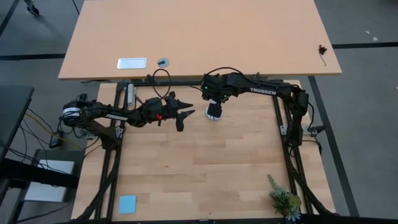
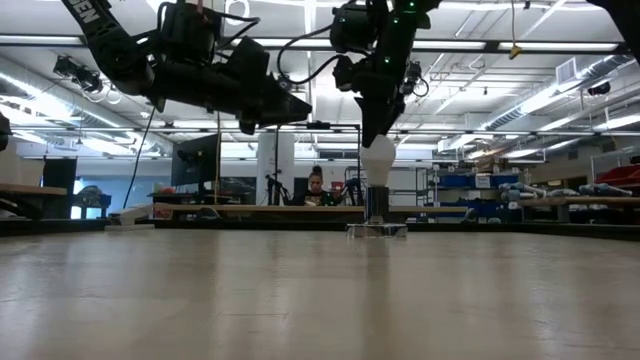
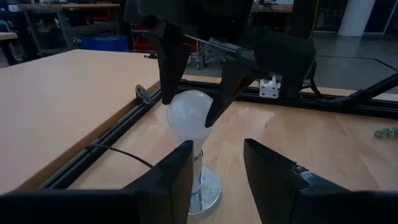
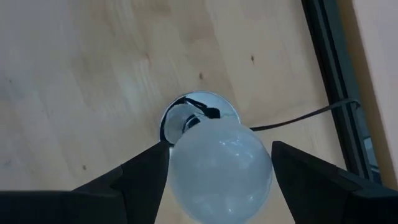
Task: Screw lightbulb
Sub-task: Insert the white lightbulb into the silver lamp
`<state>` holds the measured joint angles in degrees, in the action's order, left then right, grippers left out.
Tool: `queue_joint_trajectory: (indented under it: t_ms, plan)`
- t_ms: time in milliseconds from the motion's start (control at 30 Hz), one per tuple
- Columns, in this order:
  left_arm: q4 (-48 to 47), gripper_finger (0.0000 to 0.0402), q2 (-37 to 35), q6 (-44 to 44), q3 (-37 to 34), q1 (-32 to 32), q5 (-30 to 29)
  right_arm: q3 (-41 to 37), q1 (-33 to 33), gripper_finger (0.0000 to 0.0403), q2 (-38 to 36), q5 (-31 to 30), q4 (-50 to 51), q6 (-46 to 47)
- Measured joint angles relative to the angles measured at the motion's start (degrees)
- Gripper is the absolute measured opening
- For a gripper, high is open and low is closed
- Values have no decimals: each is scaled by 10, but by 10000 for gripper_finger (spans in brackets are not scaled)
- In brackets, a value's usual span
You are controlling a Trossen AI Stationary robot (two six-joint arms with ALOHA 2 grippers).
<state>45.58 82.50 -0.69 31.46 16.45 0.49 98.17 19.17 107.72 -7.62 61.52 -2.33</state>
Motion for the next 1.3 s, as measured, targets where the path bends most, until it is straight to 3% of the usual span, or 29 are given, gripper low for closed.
queue_joint_trajectory:
  t_ms: [467,667,833,1100,1300]
  plan:
    - [-2,147,0,0,0,0,0,55,-3,348,0,-16,34,-52]
    - [-6,147,0,0,0,0,0,113,-7,345,0,-17,120,-51]
    - [-13,147,0,0,0,0,1,115,-17,318,0,-11,208,-17]
    - [-35,147,0,0,0,-1,7,-21,-36,256,-52,78,222,57]
    - [-37,147,0,-5,0,-1,23,-209,-49,235,-144,87,77,126]
